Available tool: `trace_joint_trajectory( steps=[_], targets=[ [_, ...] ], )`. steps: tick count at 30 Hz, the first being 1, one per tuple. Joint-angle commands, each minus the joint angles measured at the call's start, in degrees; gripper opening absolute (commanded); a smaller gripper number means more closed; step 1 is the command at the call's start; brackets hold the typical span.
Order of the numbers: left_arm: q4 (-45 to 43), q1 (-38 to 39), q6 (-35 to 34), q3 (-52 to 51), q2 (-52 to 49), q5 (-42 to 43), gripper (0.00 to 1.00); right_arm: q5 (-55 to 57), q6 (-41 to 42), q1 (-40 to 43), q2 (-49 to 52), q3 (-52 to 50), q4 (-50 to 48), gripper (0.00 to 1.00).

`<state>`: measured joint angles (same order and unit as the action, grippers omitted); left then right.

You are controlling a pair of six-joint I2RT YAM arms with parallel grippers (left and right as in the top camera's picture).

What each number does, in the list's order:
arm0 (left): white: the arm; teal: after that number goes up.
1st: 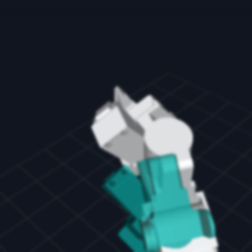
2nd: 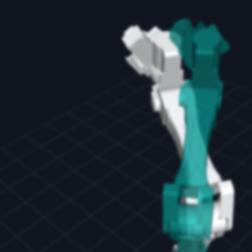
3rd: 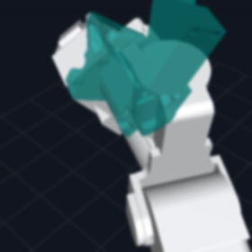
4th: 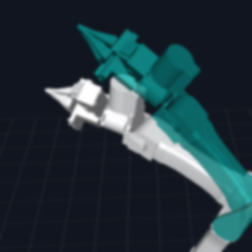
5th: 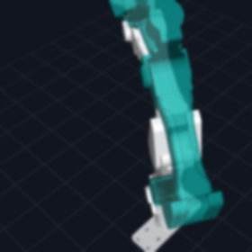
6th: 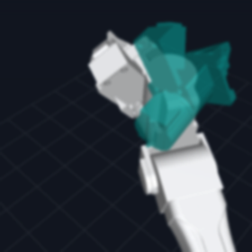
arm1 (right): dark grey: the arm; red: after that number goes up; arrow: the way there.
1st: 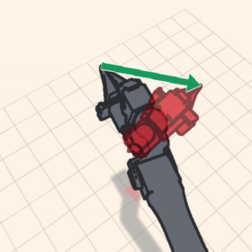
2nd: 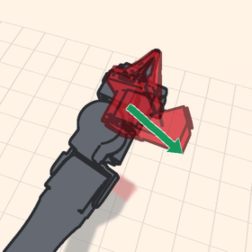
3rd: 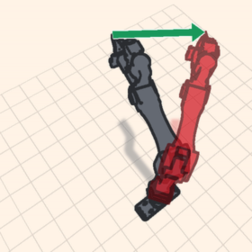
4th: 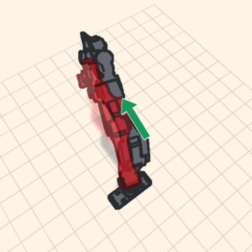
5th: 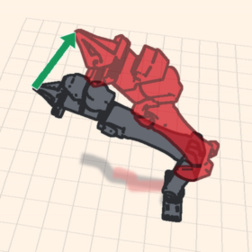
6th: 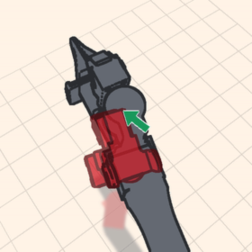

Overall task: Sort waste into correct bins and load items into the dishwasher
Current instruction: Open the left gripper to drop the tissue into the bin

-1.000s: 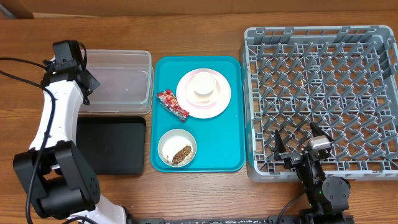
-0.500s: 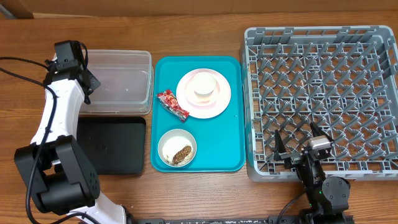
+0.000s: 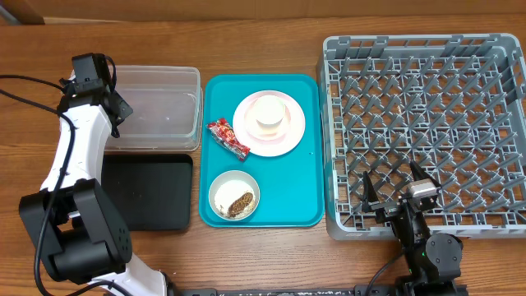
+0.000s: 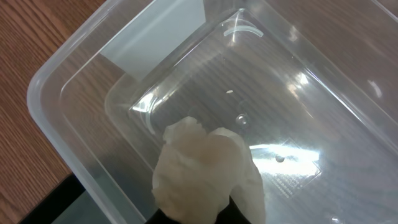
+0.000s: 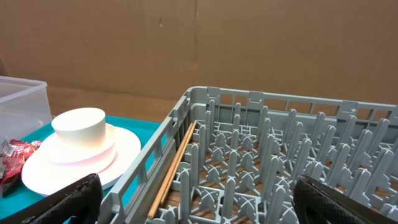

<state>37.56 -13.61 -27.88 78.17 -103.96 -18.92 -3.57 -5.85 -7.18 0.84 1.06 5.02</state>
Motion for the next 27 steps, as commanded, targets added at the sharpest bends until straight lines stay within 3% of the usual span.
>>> trace_joint_trajectory(
  steps=[1,10,18,22,27],
  targets=[
    [-0.31,-0.26,0.87,-0.46,-0.76,-0.98,0.15,0.55,0.02,-0.31,-0.68,-0.61,-0.42,1.0],
    [-0.26,-0.26,0.9,-0.46,-0.76,-1.01,0.2,0.55,0.02,-0.31,-0.68,-0.61,-0.42,1.0],
    [-0.61,-0.26,1.46,-0.44,-0.72,-1.01,0.65,0.55,0.02,-0.31,-0.68,-0.61,-0.42,1.0],
    [-0.28,-0.24,5.86,-0.39,-0.11,-1.03,0.73,0.55,0.02,-0.31,-0.68,-0.61,-0.42,1.0],
    [1.03,0.0,6.27,-0.39,2.43,-0.98,0.78,0.55,0.02,-0.31,-0.68,-0.61,-0.42,1.0]
  ],
)
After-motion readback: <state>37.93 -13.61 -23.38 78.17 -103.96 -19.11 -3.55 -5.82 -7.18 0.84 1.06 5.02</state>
